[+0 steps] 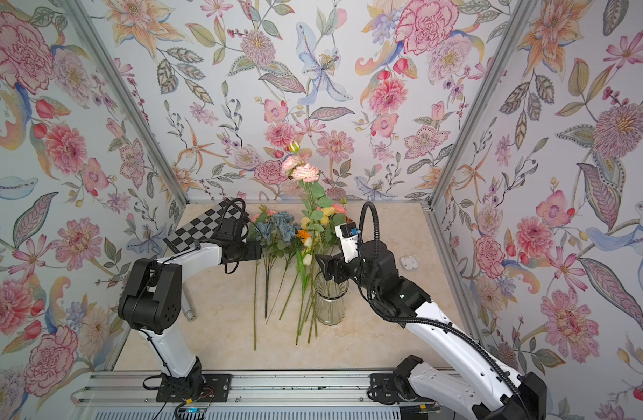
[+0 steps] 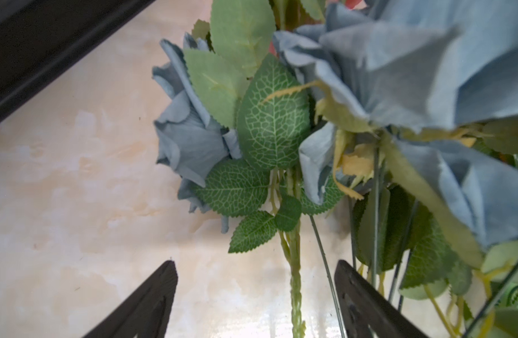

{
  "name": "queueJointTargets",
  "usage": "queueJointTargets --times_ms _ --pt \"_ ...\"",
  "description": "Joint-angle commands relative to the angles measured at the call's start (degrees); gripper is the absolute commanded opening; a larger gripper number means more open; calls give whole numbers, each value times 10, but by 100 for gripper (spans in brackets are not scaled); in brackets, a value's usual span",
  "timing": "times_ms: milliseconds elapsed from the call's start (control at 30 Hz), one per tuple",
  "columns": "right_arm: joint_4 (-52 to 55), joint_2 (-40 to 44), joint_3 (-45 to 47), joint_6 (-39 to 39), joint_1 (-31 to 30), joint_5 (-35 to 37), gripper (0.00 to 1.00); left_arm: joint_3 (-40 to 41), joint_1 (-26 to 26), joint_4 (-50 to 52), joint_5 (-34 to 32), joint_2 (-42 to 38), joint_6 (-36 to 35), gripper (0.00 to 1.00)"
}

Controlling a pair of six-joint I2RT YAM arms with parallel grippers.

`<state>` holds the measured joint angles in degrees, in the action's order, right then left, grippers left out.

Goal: Place the pink flowers into the vase
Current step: Place the flower in the vase, then pick up the flower at the center of the board.

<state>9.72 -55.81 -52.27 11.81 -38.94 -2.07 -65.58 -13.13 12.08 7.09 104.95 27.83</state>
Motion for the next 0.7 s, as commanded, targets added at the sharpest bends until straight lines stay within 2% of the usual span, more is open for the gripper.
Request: queueJointTargets --times_ms 0,233,500,667 --pt "26 34 -23 -1 -5 48 96 9 -5 16 4 5 -3 80" --pt "56 71 -52 -32 -4 104 99 -2 -6 18 8 30 -11 59" --pt "66 86 -74 -53 -4 136 99 -11 -8 12 18 46 -12 49" --pt "70 85 -91 -68 -4 147 100 -17 -8 8 32 54 -6 30"
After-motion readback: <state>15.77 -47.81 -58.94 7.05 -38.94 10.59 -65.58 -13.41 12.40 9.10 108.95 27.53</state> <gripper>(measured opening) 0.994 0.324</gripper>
